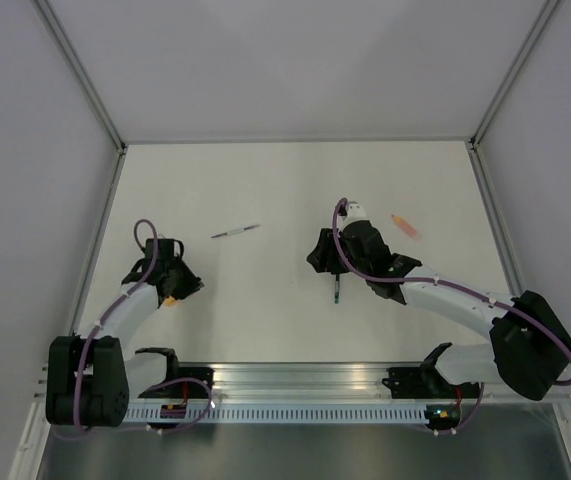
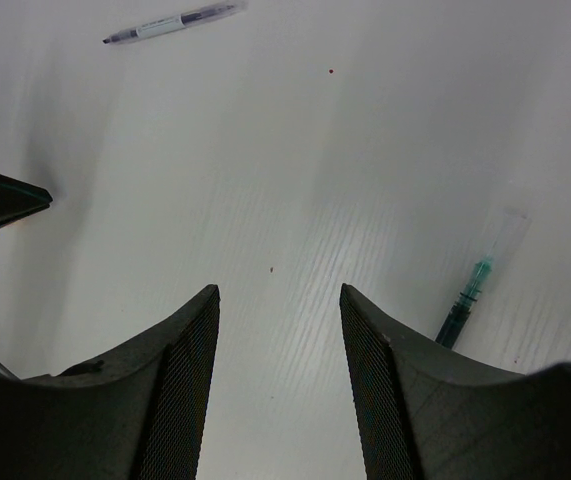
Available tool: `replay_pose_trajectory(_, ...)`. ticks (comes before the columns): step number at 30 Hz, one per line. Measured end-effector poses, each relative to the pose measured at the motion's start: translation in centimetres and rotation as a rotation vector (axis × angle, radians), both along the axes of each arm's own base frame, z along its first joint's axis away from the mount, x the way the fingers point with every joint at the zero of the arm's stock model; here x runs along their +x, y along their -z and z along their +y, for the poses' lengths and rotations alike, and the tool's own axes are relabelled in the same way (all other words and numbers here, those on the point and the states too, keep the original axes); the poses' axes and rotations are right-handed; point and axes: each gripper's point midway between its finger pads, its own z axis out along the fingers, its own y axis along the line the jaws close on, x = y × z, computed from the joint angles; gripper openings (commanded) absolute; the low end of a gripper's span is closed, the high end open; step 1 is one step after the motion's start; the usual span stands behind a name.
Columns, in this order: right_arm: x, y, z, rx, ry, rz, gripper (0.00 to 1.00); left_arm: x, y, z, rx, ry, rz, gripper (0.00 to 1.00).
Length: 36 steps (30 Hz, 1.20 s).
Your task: Insert the pens into the pen caps
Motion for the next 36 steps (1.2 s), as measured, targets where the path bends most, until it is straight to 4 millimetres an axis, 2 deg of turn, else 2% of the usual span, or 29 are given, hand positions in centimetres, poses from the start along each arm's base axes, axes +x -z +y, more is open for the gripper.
replay_pose_trajectory(4, 0.0, 0.1, -0.1, -0.005, 0.005, 0.0, 0.58, 0.2, 0.0, -3.0, 0.02, 0.126, -0.003, 0.23)
replay_pose_trajectory(6, 0.0, 0.0, -0.1, -0.004, 0.005, 0.0, 0.58, 0.6, 0.1, -3.6, 0.021, 0.149, -0.001, 0.23)
replay_pose_trajectory(9, 0.1, 0.0, -0.1, -0.004, 0.005, 0.0, 0.58, 0.8, 0.2, -3.8, 0.028, 0.165, -0.003, 0.25)
replay_pose_trajectory(13, 0.2, 0.0, -0.2, -0.009, 0.012, -0.006, 0.58, 1.4, -0.3, -2.9, 0.075, 0.132, -0.017, 0.34)
replay_pose_trajectory(17, 0.4, 0.0, -0.4, -0.017, 0.024, -0.013, 0.58, 2.0, -2.2, -0.8, 0.114, -0.07, 0.016, 0.36)
replay_pose_trajectory(18, 0.4, 0.0, -0.4, -0.019, 0.024, -0.013, 0.58, 2.1, -3.0, -0.2, 0.119, -0.129, 0.031, 0.57)
replay_pose_trajectory(19, 0.4, 0.0, -0.4, -0.019, 0.025, -0.013, 0.58, 2.4, -3.9, 0.2, 0.121, -0.178, 0.029, 0.66)
replay_pose_trajectory(21, 0.4, 0.1, -0.5, -0.021, 0.024, -0.012, 0.58, 3.0, -5.8, 0.6, 0.1, -0.261, 0.007, 0.74)
replay_pose_trajectory(24, 0.5, 0.4, -0.4, -0.026, 0.024, -0.006, 0.58, 3.6, -8.1, 1.1, 0.024, -0.407, -0.027, 0.77)
replay_pose_trajectory(27, 0.5, 0.7, -0.3, -0.033, 0.023, 0.001, 0.58, 2.6, -8.0, 3.0, -0.046, -0.574, 0.02, 0.77)
replay_pose_trajectory(30, 0.5, 0.8, -0.3, -0.037, 0.022, 0.007, 0.58, 1.0, -6.6, 4.7, -0.105, -0.742, 0.093, 0.81)
replay_pose_trajectory(34, 0.5, 0.8, -0.3, -0.036, 0.02, 0.007, 0.58, -1.8, -4.9, 4.4, -0.163, -0.869, 0.175, 0.82)
replay_pose_trajectory(36, 0.5, 0.7, -0.2, -0.035, 0.02, 0.006, 0.58, -2.5, -4.6, 4.2, -0.193, -0.912, 0.18, 0.81)
